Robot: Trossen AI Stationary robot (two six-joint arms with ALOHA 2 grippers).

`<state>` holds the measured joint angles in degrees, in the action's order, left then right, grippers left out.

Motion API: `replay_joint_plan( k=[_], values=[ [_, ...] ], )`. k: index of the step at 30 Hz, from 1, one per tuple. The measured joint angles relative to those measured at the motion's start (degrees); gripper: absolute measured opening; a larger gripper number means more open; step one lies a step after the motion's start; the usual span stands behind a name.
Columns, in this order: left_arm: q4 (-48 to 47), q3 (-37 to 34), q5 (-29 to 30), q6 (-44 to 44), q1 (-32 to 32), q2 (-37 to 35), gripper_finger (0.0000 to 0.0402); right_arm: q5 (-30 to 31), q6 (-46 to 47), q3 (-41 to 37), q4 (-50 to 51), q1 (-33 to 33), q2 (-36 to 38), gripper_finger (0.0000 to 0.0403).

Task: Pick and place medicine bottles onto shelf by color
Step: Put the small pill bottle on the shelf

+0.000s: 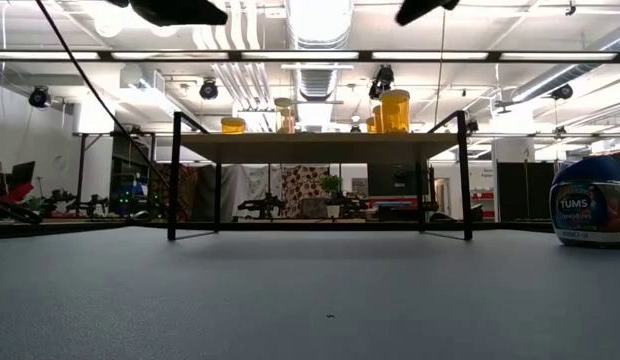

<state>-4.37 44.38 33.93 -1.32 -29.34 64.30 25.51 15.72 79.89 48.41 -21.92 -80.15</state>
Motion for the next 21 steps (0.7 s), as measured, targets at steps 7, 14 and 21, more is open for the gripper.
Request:
replay_joint_plan(
  k=[7,14,21],
  values=[
    [-1.60,4.43,-2.29,6.92,-3.12,5.45,0.0304,-0.02,-4.00,-11.14,-12.69,-6.69,2.40,0.0008],
    [-16.86,14.15,-5.19,24.04,-5.58,14.00,0.0304,-0.18,-12.42,-22.83,-30.67,-6.94,6.79,0.0008],
    [-36.36,24.36,-21.09,38.37,-8.27,25.04,0.0304,-0.18,-17.62,-29.61,-41.88,-6.86,9.99,0.0008]
  ],
)
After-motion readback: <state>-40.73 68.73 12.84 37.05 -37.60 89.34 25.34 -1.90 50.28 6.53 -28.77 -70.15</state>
